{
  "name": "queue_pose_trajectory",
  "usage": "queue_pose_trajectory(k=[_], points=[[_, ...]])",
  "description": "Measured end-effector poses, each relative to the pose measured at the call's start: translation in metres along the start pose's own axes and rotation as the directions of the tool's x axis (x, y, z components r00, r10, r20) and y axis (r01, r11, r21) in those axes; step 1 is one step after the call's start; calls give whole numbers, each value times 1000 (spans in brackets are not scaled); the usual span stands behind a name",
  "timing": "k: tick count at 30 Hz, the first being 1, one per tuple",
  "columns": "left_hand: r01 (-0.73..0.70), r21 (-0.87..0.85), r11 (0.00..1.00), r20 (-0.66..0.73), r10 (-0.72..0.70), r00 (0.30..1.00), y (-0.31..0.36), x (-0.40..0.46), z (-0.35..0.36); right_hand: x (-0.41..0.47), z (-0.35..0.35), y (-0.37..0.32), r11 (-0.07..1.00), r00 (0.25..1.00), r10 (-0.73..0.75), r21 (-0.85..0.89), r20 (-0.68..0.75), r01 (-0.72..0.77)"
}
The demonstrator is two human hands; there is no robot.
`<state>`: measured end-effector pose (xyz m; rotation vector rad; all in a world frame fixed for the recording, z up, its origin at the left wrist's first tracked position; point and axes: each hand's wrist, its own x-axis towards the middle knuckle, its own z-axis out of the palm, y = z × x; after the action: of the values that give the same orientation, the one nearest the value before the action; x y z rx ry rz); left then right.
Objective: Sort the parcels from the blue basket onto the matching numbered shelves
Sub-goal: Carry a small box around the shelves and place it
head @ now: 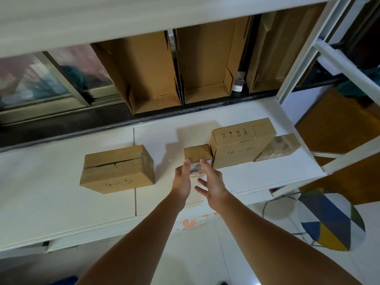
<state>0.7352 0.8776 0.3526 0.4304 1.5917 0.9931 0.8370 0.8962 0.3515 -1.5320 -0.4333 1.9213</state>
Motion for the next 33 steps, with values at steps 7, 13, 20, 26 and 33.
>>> queue_pose_trajectory(k=[7, 13, 20, 26, 33], points=[[15, -68, 998, 18, -14, 1000, -1, 6, -5, 1, -9, 2, 997, 999, -3, -79, 35, 5], [12, -33, 999, 13, -12, 1000, 3, -14, -16, -10, -39, 5, 974, 997, -24, -226, -74, 7], [-29, 399, 916, 20, 22, 1000, 15, -54, -51, -63, -65, -6, 488, 974, -222, -860, 39, 146], [-196, 777, 598, 214, 43, 976, 38, -105, -91, -143, -78, -25, 110, 966, -245, -988, 80, 110], [-383, 906, 182, 383, 36, 923, 50, -184, -120, -256, -90, -25, -128, 975, -217, -992, 42, 15]])
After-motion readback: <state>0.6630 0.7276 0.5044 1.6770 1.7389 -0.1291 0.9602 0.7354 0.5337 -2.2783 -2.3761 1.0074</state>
